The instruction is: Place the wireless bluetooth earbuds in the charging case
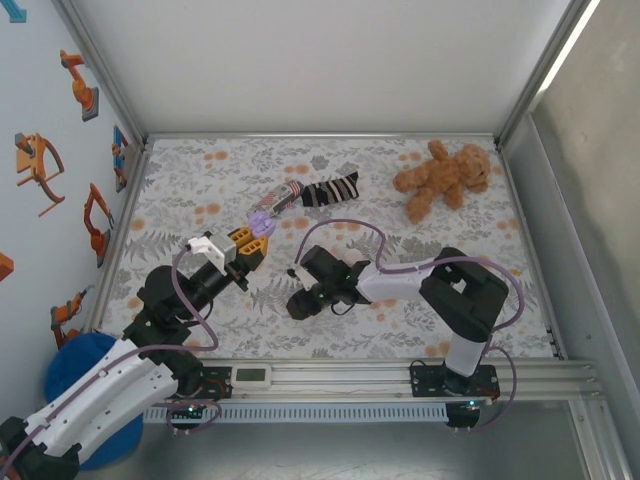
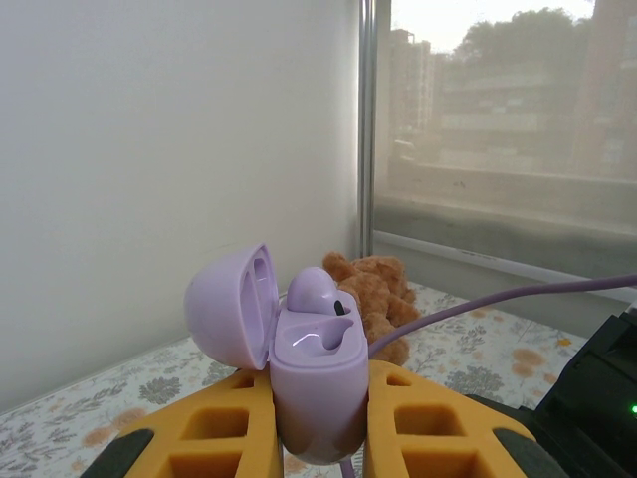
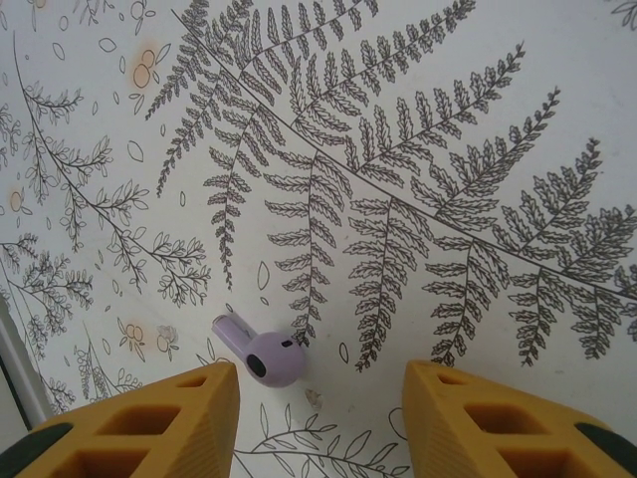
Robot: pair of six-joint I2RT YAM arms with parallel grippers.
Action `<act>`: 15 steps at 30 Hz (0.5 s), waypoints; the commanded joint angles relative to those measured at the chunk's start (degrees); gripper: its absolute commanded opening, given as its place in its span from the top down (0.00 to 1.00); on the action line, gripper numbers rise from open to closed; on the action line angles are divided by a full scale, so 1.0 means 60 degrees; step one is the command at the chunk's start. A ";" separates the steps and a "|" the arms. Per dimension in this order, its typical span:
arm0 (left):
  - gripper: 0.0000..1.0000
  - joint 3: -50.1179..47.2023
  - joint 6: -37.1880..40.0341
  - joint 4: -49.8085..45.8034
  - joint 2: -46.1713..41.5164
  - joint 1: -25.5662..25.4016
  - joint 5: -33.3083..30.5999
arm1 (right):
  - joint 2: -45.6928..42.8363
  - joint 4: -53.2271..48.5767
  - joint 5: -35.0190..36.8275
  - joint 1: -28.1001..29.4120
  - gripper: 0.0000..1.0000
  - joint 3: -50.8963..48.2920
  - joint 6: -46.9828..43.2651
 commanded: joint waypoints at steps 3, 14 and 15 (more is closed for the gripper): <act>1.00 -0.0060 0.0159 0.0271 -0.0045 -0.0054 -0.0007 | 0.0343 0.0042 0.0225 0.0078 0.54 0.0276 0.0093; 1.00 -0.0072 0.0151 0.0298 -0.0060 -0.0056 0.0001 | 0.0509 -0.0104 0.0550 0.0082 0.58 0.0395 0.0182; 1.00 -0.0060 0.0164 0.0293 -0.0040 -0.0056 0.0000 | 0.0545 -0.0106 0.0572 0.0082 0.58 0.0422 0.0203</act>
